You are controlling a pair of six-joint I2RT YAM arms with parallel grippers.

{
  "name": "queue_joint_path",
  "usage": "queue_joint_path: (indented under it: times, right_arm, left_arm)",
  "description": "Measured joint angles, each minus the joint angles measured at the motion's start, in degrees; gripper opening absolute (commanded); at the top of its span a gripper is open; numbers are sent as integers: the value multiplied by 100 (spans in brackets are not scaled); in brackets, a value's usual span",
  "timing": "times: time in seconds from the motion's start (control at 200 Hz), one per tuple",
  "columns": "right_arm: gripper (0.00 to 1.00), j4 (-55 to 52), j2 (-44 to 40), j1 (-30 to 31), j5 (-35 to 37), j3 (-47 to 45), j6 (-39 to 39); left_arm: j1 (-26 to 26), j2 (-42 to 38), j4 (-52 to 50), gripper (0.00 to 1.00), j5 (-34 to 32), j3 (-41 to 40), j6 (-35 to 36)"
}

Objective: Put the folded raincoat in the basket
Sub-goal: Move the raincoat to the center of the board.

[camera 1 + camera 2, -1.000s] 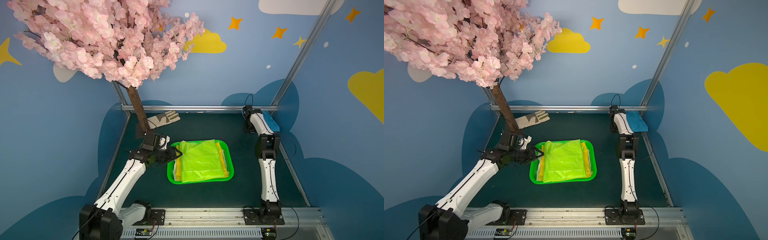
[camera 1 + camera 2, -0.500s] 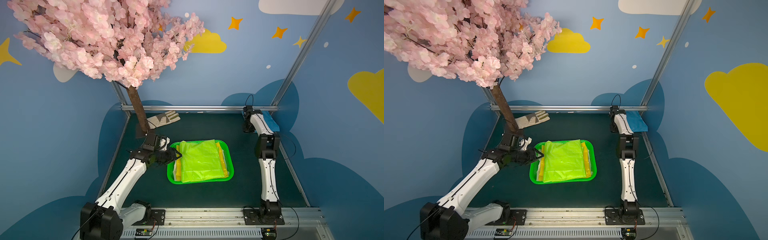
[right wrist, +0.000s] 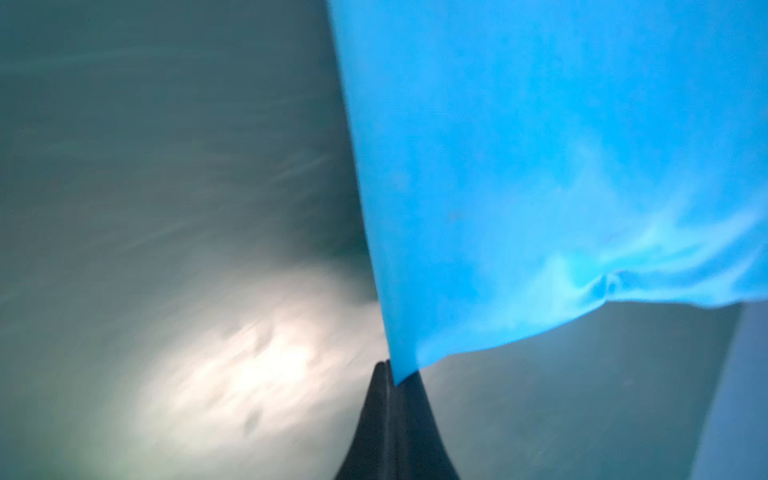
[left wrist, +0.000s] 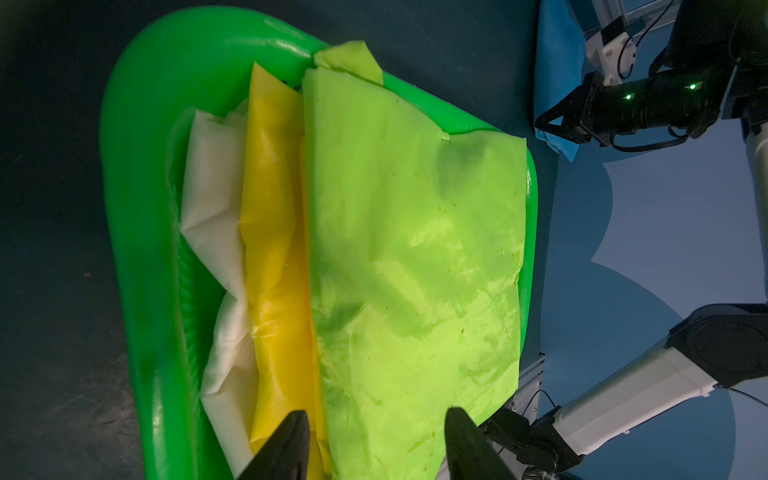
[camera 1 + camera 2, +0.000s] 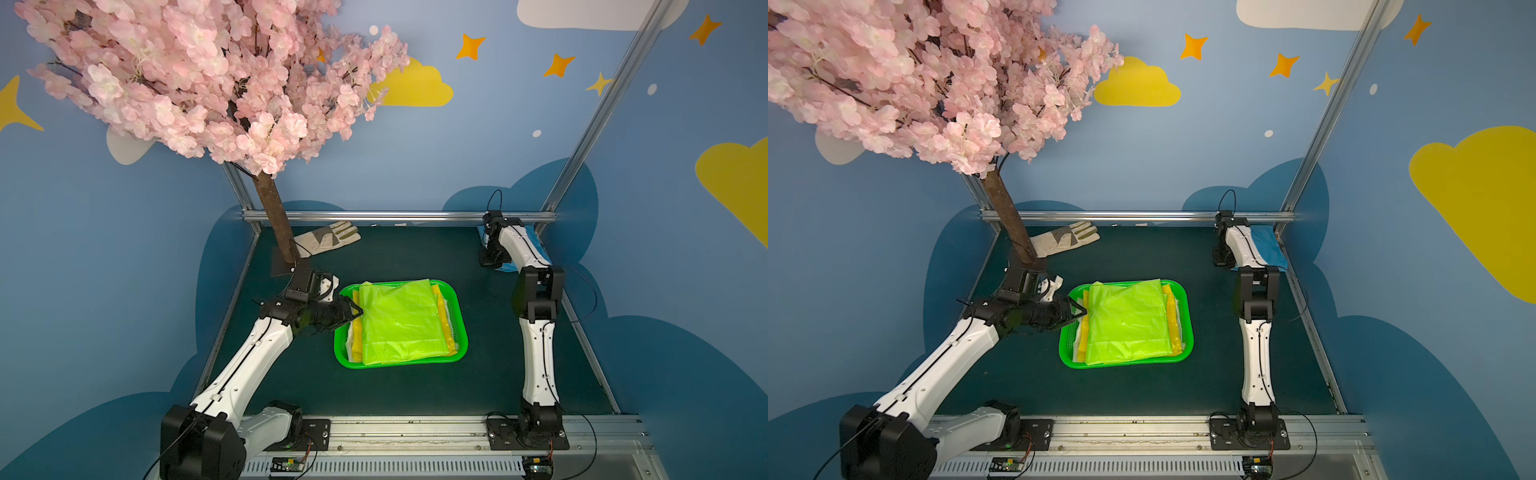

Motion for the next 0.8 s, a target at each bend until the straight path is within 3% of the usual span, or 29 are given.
queue_joint_path:
  times: [0.18,0.2,0.255,0.285,0.34,0.431,0.606,0.796]
  right_arm:
    - [0,98,-898,960,-922,-1399,190]
    - [8,116,-953,1064,-975,-1510,205]
    - [44,164,-1137,1375,-1115,-1784,243]
    - [54,188,-1235,1495,-1126,-1875,227]
    - [63,192,-1453,1644,-1381,-1996,227]
    - [65,173,-1878,1665,-1727,-2050,214]
    - [65,221,-2533,647,-2280,-2028,236]
    - [64,273,-2100,-970,-2524,-1606,562]
  left_arm:
    - [0,-87,-109,57,35,7,-74]
    - [0,-98,-136,57,50,15,-92]
    - [0,-114,-208,58,83,81,-114]
    - [0,-118,-243,59,92,138,-122]
    - [0,-118,-323,59,98,297,-127]
    - [0,-57,-487,60,87,702,-81]
    - [7,498,-544,60,122,1639,66]
    - [48,1567,-498,59,337,2426,179]
